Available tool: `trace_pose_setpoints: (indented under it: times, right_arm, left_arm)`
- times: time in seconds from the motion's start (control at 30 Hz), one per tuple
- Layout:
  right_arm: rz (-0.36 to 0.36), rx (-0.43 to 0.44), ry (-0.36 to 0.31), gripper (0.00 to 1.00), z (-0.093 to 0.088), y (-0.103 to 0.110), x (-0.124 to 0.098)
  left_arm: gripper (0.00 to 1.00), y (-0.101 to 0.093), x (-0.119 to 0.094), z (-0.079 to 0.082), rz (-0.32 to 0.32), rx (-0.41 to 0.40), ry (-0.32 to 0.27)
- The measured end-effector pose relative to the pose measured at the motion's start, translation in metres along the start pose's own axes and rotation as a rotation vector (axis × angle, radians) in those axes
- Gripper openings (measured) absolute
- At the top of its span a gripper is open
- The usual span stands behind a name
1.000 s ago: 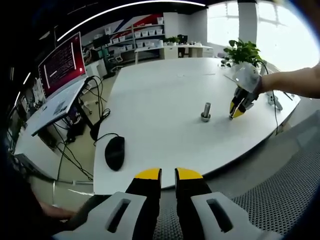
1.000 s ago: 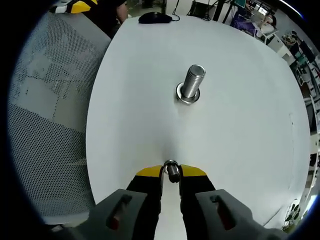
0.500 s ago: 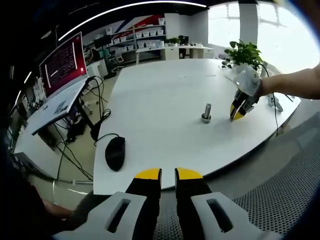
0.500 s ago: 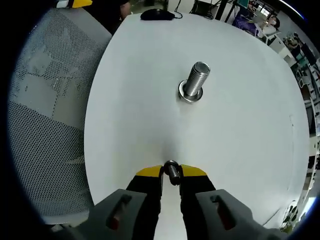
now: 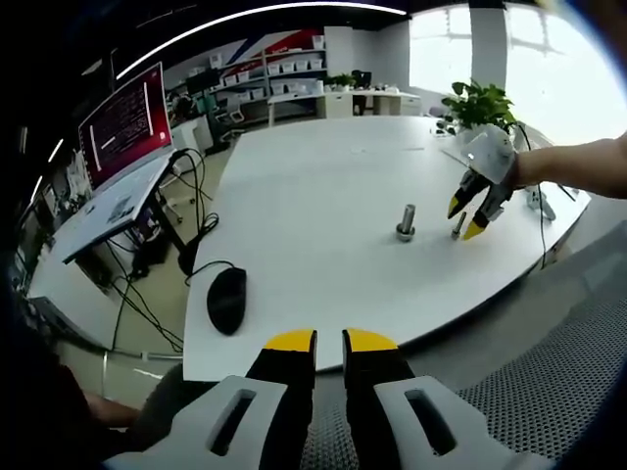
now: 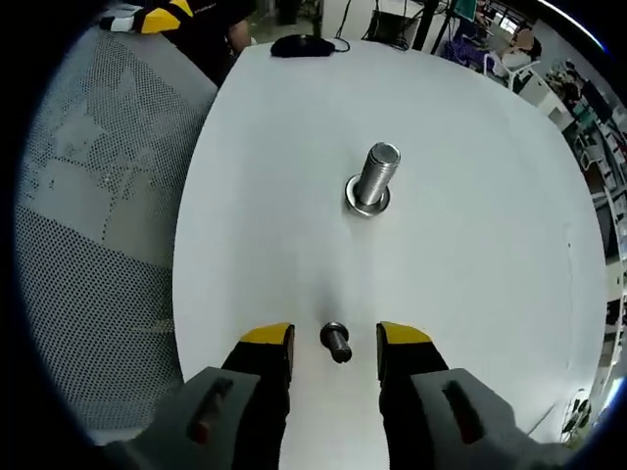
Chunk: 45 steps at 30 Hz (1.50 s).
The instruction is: Place the washer onto the threaded stud by aligning its center hole with the stud, sliding it down to the base, and recovering from edge contact or off-axis alignment until the washer reaches the visible bottom stop.
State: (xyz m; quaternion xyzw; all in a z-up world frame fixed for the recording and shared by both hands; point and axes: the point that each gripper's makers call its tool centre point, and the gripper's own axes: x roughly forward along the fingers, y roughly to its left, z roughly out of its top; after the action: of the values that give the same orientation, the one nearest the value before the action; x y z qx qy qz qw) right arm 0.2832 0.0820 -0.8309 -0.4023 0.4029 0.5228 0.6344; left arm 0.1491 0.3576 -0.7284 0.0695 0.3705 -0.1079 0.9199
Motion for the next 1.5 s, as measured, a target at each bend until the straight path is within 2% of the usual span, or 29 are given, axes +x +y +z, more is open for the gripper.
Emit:
trace_pose_setpoints:
  times: [0.07,0.2,0.5,0.7,0.77,0.8,0.83,0.87,0.93,1.07,1.17,1.23,1.27,1.33,1.4,1.43,1.47,1.5]
  right_arm:
    - [-0.018,0.007,-0.035,0.43,0.004,-0.002,-0.008]
    - [-0.05,0.027,-0.101,0.46,0.011,-0.006,-0.031]
    - [-0.133,0.033,-0.249,0.48,0.029,-0.006,-0.091]
    - [-0.204,0.096,-0.388,0.48,0.042,-0.002,-0.134]
    - [-0.234,0.16,-0.432,0.48,0.043,0.0,-0.148]
    - [-0.252,0.212,-0.475,0.48,0.044,0.004,-0.158]
    - [-0.257,0.234,-0.494,0.48,0.045,0.006,-0.161]
    - [-0.267,0.292,-0.54,0.49,0.047,0.011,-0.171]
    - [-0.299,0.4,-0.586,0.52,0.043,0.018,-0.184]
    - [-0.296,0.527,-0.66,0.53,0.04,0.041,-0.2]
    - [-0.303,0.619,-0.676,0.52,0.032,0.066,-0.203]
    - [-0.334,0.645,-0.683,0.52,0.026,0.078,-0.202]
    - [-0.34,0.657,-0.681,0.52,0.024,0.083,-0.2]
    - [-0.354,0.722,-0.66,0.52,0.015,0.097,-0.195]
    - [-0.396,0.728,-0.646,0.52,0.01,0.105,-0.195]
    - [-0.458,0.723,-0.612,0.51,0.001,0.107,-0.196]
    - [-0.479,0.73,-0.597,0.5,-0.004,0.109,-0.195]
    - [-0.464,0.764,-0.593,0.49,-0.005,0.116,-0.189]
  left_arm:
    - [0.08,0.0,0.0,0.0,0.001,-0.001,0.0]
    - [0.08,0.001,0.0,0.001,0.003,-0.009,-0.008]
    - [0.08,0.002,-0.002,0.005,0.016,-0.02,-0.033]
    - [0.08,0.002,-0.002,0.007,0.009,-0.029,-0.053]
    - [0.08,0.002,-0.002,0.008,0.001,-0.029,-0.055]
    - [0.08,0.001,-0.002,0.008,-0.002,-0.029,-0.059]
    - [0.08,0.001,-0.004,0.01,-0.006,-0.036,-0.077]
    - [0.08,0.002,-0.005,0.014,0.002,-0.065,-0.11]
    - [0.07,0.005,-0.008,0.023,0.004,-0.11,-0.174]
    - [0.07,0.0,-0.007,0.018,-0.013,-0.069,-0.134]
    - [0.07,-0.003,-0.009,0.02,-0.026,-0.067,-0.145]
    - [0.05,-0.006,-0.013,0.025,-0.05,-0.075,-0.194]
    - [0.04,-0.007,-0.014,0.029,-0.057,-0.053,-0.22]
    - [0.03,-0.006,-0.014,0.027,-0.035,-0.034,-0.208]
    - [0.03,-0.006,-0.014,0.028,-0.039,-0.048,-0.211]
    - [0.03,-0.005,-0.015,0.03,-0.042,-0.056,-0.223]
    - [0.03,-0.005,-0.015,0.032,-0.043,-0.066,-0.235]
    - [0.03,-0.003,-0.016,0.035,-0.032,-0.077,-0.253]
